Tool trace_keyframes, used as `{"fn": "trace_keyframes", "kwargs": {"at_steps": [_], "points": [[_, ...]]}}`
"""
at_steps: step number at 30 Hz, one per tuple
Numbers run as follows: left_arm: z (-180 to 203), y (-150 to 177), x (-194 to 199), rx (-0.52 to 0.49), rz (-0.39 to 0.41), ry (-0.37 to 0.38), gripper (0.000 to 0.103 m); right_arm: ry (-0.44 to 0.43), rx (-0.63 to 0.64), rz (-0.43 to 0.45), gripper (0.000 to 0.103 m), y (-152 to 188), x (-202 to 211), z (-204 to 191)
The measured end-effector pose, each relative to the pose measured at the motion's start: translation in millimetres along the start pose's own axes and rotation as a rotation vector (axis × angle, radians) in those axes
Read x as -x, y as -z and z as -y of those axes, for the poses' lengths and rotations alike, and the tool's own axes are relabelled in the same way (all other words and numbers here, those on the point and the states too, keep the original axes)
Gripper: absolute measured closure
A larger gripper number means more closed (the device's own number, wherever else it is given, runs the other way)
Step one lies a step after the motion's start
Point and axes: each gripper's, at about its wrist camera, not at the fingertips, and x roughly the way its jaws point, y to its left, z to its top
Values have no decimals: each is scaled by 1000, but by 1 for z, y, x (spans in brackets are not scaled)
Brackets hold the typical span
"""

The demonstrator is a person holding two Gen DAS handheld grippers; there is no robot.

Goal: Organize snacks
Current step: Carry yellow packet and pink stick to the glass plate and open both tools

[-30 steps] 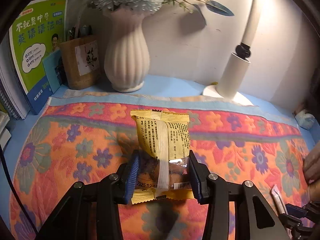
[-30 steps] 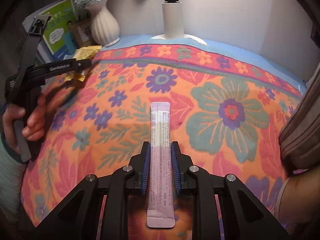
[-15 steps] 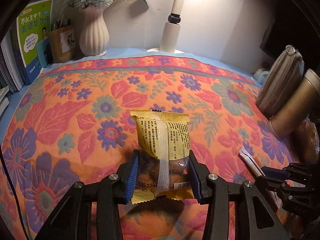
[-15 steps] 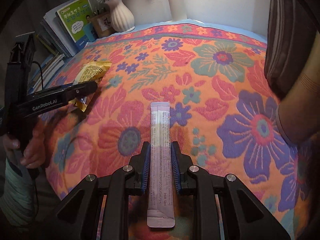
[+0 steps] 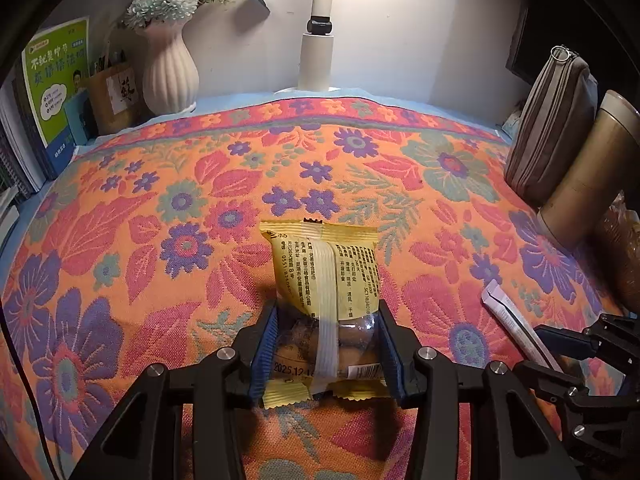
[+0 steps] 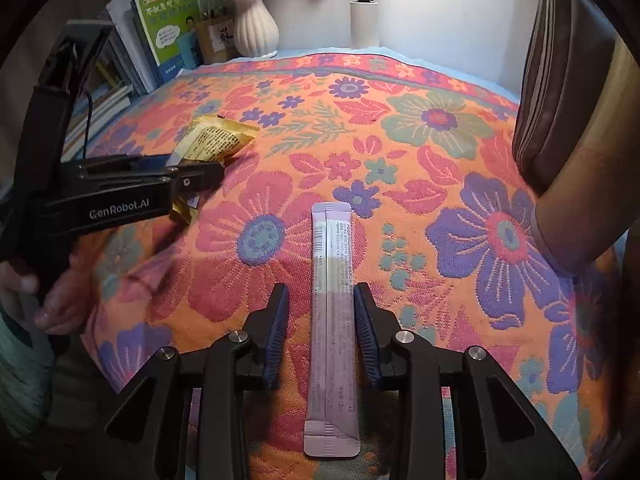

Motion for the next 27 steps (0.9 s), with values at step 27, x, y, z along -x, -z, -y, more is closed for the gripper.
{"fn": "trace_keyframes", "kwargs": {"at_steps": [27], "points": [[146,-19,105,-229,200,273,59,-5,-222,321,84,22,173,90]]}}
